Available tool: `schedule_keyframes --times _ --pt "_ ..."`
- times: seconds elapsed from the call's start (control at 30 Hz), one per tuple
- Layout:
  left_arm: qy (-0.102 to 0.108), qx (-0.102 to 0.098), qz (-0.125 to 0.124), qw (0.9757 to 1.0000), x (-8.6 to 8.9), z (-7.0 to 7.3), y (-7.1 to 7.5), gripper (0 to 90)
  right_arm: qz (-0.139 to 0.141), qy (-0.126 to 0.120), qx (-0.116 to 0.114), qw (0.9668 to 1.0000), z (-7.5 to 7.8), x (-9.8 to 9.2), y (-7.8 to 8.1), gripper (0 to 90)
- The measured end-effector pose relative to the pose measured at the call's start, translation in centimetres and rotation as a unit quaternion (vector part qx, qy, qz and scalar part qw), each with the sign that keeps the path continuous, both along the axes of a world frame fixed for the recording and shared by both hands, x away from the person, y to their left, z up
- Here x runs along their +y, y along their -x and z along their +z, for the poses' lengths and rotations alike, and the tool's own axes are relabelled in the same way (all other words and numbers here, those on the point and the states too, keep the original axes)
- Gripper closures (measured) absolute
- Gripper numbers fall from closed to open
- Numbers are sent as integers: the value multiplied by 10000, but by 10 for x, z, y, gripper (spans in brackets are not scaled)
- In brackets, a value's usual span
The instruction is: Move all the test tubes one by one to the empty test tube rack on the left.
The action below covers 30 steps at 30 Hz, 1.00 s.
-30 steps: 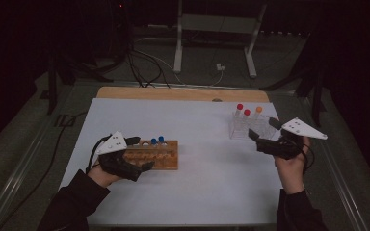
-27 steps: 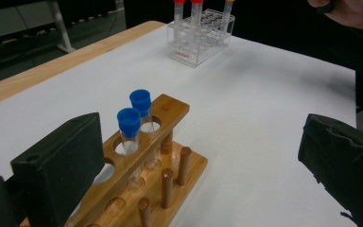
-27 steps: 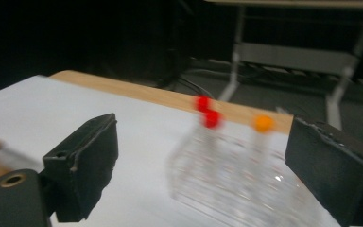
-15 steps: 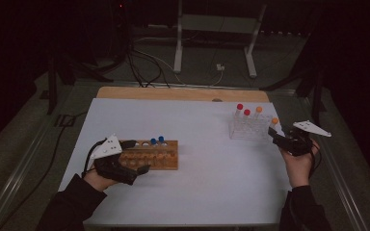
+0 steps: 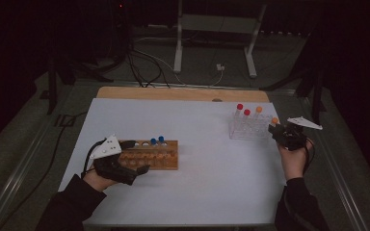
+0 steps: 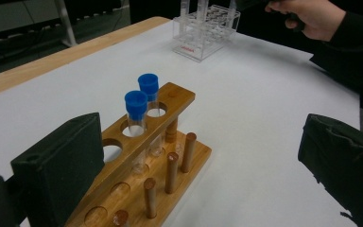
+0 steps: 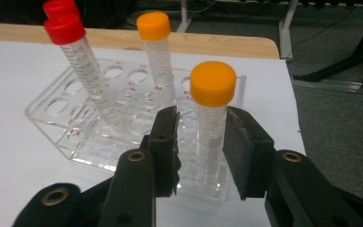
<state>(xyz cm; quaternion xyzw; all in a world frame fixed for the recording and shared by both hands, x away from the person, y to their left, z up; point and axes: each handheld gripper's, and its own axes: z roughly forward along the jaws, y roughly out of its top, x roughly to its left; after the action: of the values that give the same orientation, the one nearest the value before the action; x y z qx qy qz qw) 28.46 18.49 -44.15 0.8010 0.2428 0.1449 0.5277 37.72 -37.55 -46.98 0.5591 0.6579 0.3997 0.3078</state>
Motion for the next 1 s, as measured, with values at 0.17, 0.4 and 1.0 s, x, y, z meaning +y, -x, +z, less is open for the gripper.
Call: schedule_keyframes --times 0.17,0.4,1.0 --pt "-7 -3 -3 10000 0 0 0 19 -59 35 87 9999 -4 1 -5 679" --pt "-1 -7 3 10000 0 0 0 19 -214 216 115 9995 -5 5 -10 727" --pt "27 46 -28 10000 1 0 -1 19 -325 346 0 9989 8 8 -9 752"
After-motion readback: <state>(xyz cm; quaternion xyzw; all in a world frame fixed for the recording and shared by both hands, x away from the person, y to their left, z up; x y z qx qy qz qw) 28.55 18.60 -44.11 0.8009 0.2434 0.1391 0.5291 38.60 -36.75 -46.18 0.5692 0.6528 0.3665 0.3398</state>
